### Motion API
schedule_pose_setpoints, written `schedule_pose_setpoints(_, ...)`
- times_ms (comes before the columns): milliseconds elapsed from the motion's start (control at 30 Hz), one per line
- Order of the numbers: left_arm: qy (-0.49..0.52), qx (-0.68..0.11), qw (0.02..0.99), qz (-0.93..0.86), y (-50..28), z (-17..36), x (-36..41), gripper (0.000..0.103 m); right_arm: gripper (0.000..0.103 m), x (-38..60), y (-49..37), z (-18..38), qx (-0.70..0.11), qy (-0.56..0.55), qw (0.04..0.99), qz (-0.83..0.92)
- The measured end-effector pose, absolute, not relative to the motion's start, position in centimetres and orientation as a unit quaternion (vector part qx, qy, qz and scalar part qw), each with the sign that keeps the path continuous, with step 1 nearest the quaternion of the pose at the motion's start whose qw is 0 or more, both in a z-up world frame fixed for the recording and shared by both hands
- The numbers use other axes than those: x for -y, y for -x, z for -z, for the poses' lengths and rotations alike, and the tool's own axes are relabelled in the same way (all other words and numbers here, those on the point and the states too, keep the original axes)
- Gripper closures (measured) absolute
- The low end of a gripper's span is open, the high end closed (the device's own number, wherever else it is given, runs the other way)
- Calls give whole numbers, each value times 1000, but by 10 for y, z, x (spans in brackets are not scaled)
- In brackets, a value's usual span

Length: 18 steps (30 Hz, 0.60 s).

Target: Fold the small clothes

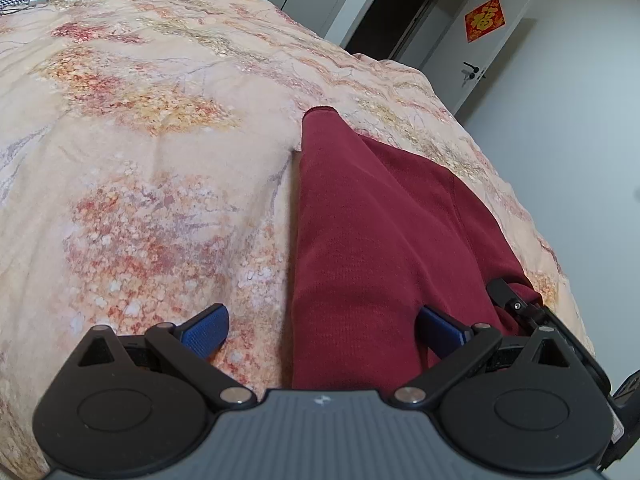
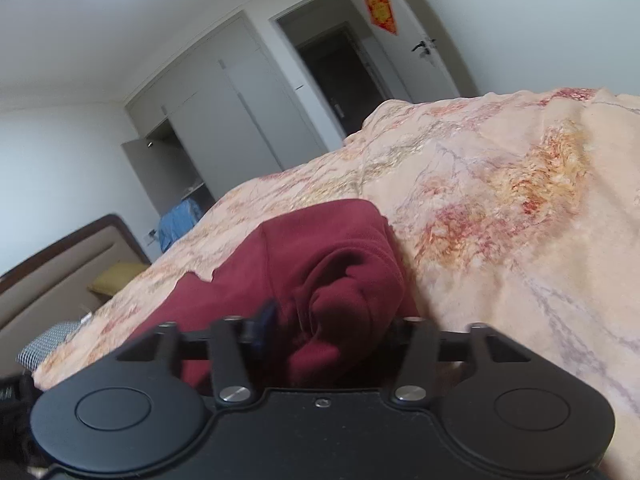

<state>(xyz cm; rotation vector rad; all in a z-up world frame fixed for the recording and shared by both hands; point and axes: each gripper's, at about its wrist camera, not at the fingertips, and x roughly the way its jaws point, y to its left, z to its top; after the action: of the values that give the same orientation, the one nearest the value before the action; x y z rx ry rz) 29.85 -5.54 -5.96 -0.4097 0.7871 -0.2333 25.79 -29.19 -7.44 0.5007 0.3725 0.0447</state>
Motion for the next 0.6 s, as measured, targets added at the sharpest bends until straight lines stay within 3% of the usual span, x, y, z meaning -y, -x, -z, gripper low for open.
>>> schedule_pose_setpoints(167, 208, -379, 893, 123, -296, 60, 47, 0, 19, 299, -238, 70, -195, -219, 954, -55)
schedule_pose_setpoints(200, 213, -378, 892, 125, -295, 60, 45, 0, 6, 301, -233, 68, -199, -209, 956, -51)
schedule_pose_setpoints(233, 217, -376, 892, 128, -295, 62, 42, 0, 2, 304, -228, 65, -202, -197, 958, -43)
schedule_pose_setpoints(400, 236, -372, 887, 138, -295, 67, 35, 0, 3, 325, -212, 57, -218, -109, 969, 28)
schedule_pose_setpoints(467, 228, -371, 889, 138, -294, 67, 37, 0, 8, 333, -208, 57, -217, -99, 971, 35)
schedule_pose_setpoints(600, 216, -372, 892, 137, -294, 66, 40, 0, 31, 334, -211, 52, -207, -93, 974, 7)
